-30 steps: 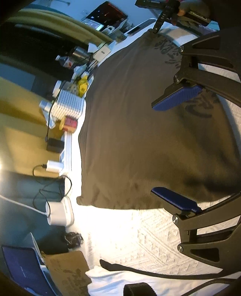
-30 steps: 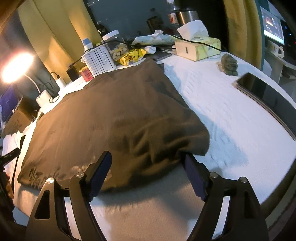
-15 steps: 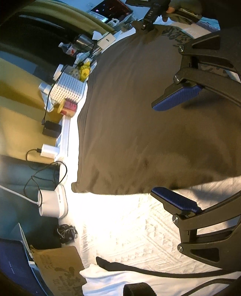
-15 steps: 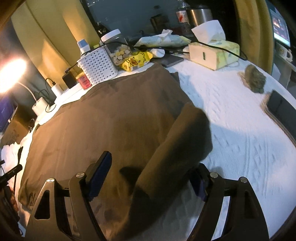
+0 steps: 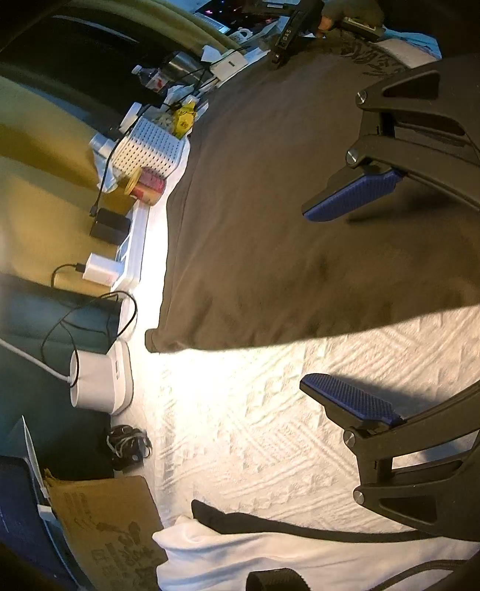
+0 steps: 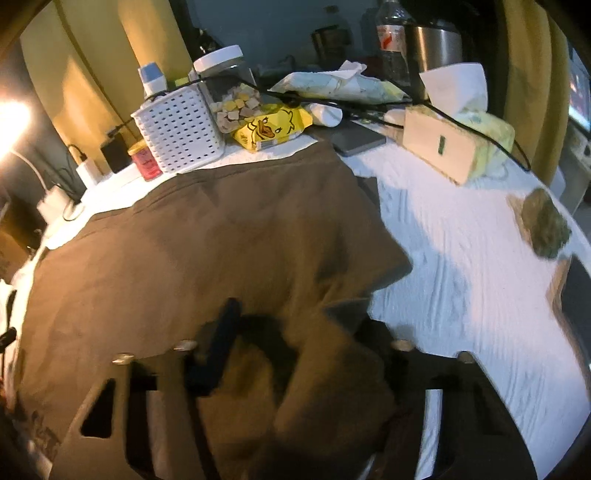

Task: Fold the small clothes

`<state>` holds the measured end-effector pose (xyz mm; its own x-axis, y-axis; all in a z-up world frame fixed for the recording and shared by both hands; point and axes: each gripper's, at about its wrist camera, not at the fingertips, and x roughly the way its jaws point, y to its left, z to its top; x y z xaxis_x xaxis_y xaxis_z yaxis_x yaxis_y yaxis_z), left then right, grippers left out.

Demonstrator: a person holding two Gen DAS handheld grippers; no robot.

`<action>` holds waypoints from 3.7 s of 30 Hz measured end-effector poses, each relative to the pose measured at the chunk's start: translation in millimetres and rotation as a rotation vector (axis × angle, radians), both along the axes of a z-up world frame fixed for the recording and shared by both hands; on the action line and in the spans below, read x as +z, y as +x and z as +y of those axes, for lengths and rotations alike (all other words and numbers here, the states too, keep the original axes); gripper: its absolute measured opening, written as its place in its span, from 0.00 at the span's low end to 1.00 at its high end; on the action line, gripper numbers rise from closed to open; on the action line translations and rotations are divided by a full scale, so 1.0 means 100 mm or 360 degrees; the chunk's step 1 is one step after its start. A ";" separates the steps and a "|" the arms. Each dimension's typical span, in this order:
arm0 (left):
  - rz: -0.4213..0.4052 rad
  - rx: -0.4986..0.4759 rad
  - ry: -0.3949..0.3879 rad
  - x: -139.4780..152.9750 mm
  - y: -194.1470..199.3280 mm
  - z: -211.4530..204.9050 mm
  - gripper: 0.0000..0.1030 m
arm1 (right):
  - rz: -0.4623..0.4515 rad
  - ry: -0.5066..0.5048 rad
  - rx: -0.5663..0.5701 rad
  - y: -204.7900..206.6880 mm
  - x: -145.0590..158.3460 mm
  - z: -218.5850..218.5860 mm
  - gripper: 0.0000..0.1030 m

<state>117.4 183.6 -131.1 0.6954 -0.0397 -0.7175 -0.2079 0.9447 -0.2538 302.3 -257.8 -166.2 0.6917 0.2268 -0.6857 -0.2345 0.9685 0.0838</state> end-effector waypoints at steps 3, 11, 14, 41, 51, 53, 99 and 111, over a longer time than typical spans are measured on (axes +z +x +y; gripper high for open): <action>0.0001 0.0003 -0.0015 -0.02 0.02 0.05 0.81 | -0.0007 -0.0025 0.0038 0.06 -0.01 0.05 0.28; -0.0030 -0.0031 -0.0048 -0.03 0.01 0.11 0.81 | -0.0008 0.0017 0.0118 0.05 0.05 0.19 0.15; -0.0056 -0.0044 -0.0055 -0.01 -0.02 0.13 0.81 | -0.0050 0.0000 0.0182 -0.02 0.16 0.37 0.14; -0.0196 0.0071 0.0006 0.18 -0.74 0.44 0.81 | -0.0094 0.0037 0.0887 -0.78 0.33 2.43 0.14; -0.0204 0.0097 0.0017 0.21 -0.91 0.45 0.81 | -0.0036 0.0014 0.1123 -1.12 0.20 2.97 0.14; -0.0203 0.0103 0.0023 0.22 -0.95 0.45 0.81 | 0.0025 -0.0034 0.1162 -1.15 0.10 3.07 0.14; -0.0027 -0.0472 0.0177 0.12 -0.82 -0.83 0.02 | 0.0020 -0.0075 0.0786 -1.61 -0.11 1.35 0.58; 0.0073 -0.0341 0.0130 0.08 -1.07 -0.66 0.04 | 0.0010 -0.0145 0.0790 -1.81 -0.25 1.38 0.58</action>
